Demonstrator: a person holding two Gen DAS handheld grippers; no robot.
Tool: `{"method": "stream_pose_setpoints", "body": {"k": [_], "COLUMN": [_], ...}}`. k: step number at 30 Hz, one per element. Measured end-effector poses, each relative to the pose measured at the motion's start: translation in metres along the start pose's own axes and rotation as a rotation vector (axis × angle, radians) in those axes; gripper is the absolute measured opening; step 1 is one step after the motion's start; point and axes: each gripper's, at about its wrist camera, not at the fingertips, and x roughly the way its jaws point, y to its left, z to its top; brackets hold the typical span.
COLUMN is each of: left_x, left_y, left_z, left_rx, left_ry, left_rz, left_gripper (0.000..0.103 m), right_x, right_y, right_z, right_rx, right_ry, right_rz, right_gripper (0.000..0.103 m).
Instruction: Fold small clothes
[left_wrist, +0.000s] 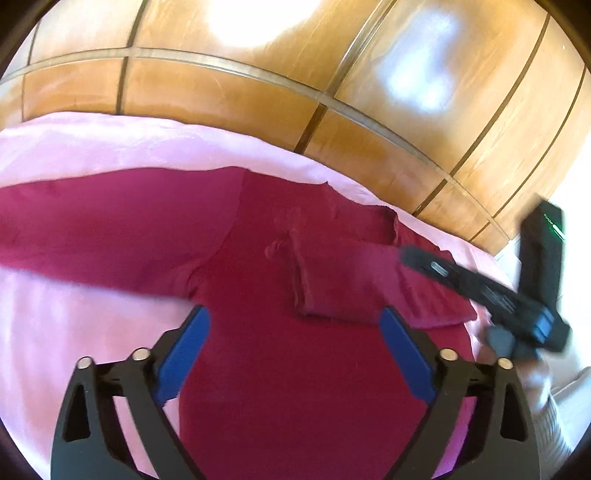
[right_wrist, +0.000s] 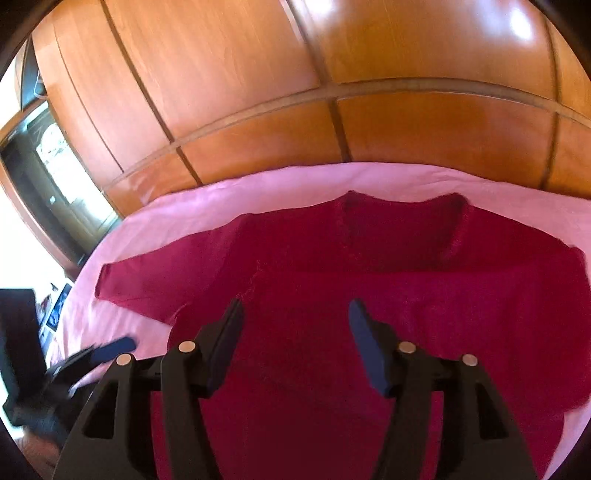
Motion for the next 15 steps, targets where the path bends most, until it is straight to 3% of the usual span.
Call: {"method": "stream_pose_setpoints", "body": {"k": [2,6,9,11,13,15], "left_x": [0.015,0.049,0.085,0.107,0.113,0.108], "left_y": [-0.002,-0.008,-0.013,-0.018,-0.022,-0.024], "left_z": [0.01,0.02,0.021,0.021,0.026,0.036], "left_rx": [-0.006,0.008,-0.001,0.009,0.026,0.02], "left_ry": [0.019,0.058,0.135,0.183,0.173,0.135], "left_rz": [-0.026,-0.014,-0.036,-0.026,-0.003,-0.026], "left_gripper": [0.083,0.079,0.06,0.021,0.007,0.006], "right_x": [-0.029,-0.085,-0.108,-0.122,-0.129,-0.132], "right_y": [-0.018,-0.068,-0.101,-0.12,-0.129,-0.134], "right_z": [-0.02,-0.053,-0.067,-0.07,-0.067,-0.056], "right_rx": [0.021,0.086,0.145,0.192,0.212,0.222], "right_ry": [-0.028,-0.031,-0.022,-0.029,-0.049,-0.082], "right_rz": [-0.011,-0.123,-0.206,-0.252,-0.271,-0.267], "right_gripper": [0.066,0.069,0.07,0.07,0.07,0.07]}}
